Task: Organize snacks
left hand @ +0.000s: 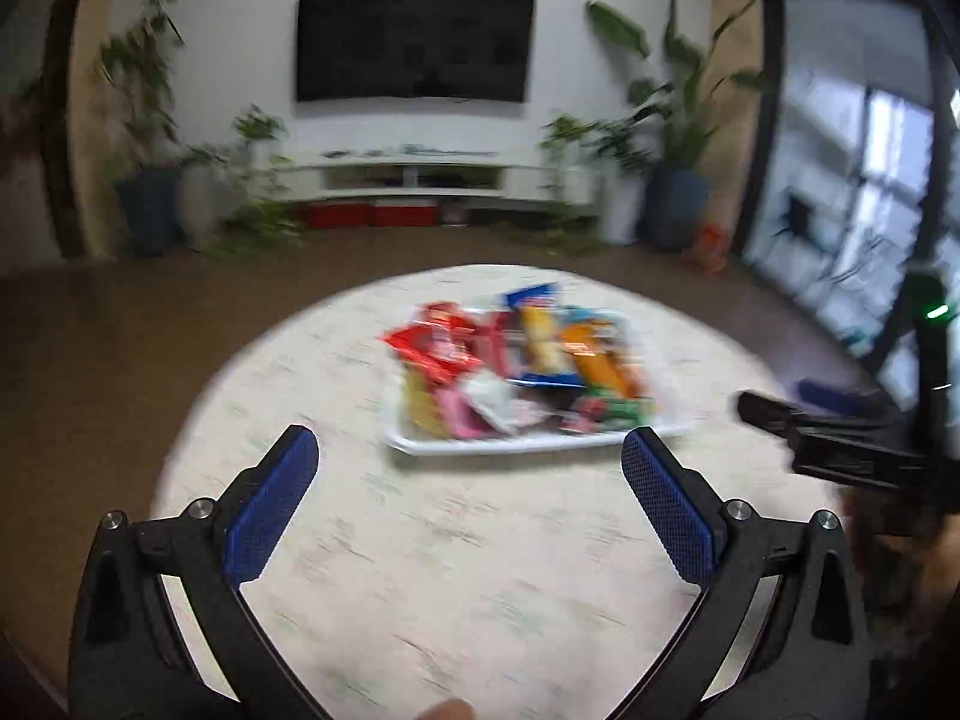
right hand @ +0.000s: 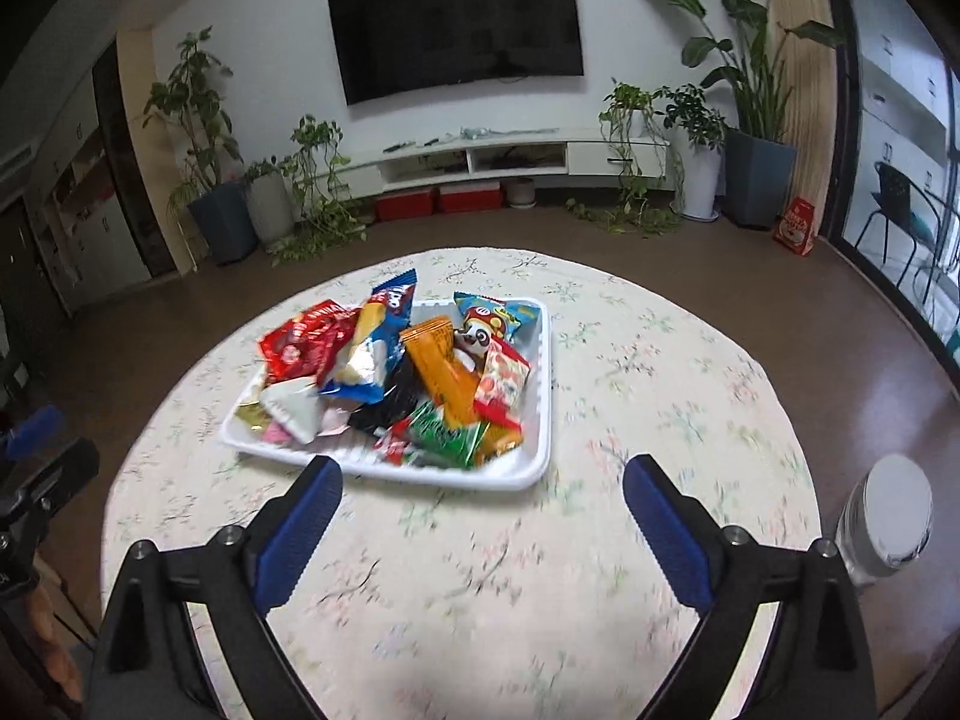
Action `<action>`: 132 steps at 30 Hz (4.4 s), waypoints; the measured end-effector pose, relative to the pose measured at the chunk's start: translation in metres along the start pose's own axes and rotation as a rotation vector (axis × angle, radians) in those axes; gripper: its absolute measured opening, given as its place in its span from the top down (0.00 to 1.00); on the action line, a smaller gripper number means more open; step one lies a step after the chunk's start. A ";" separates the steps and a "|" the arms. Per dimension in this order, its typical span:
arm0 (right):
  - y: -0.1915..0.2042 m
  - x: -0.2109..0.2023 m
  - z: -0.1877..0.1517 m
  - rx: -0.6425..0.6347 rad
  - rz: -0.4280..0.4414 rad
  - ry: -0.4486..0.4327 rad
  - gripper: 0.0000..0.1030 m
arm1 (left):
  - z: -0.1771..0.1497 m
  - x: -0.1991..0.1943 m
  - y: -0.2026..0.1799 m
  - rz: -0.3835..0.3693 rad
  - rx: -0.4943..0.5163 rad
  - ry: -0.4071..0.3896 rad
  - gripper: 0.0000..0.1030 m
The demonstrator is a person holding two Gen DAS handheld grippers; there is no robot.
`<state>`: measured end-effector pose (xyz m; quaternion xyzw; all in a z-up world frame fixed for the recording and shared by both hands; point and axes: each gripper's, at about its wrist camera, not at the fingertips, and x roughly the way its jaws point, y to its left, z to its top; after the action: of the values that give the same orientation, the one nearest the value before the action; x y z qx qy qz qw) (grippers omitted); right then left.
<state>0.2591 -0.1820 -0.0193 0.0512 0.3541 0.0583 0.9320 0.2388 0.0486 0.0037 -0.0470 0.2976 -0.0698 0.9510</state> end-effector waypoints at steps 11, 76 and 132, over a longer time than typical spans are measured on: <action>0.003 -0.067 -0.025 0.013 0.012 -0.060 0.06 | -0.037 -0.072 -0.029 0.028 0.064 0.018 0.00; 0.042 -0.108 -0.084 -0.032 -0.127 0.060 0.05 | -0.063 -0.065 -0.038 0.177 -0.023 0.171 0.00; 0.036 -0.103 -0.095 -0.036 -0.124 0.083 0.05 | -0.069 -0.062 -0.032 0.173 -0.044 0.191 0.00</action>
<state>0.1167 -0.1560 -0.0172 0.0101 0.3938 0.0089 0.9191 0.1455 0.0234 -0.0140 -0.0349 0.3912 0.0149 0.9195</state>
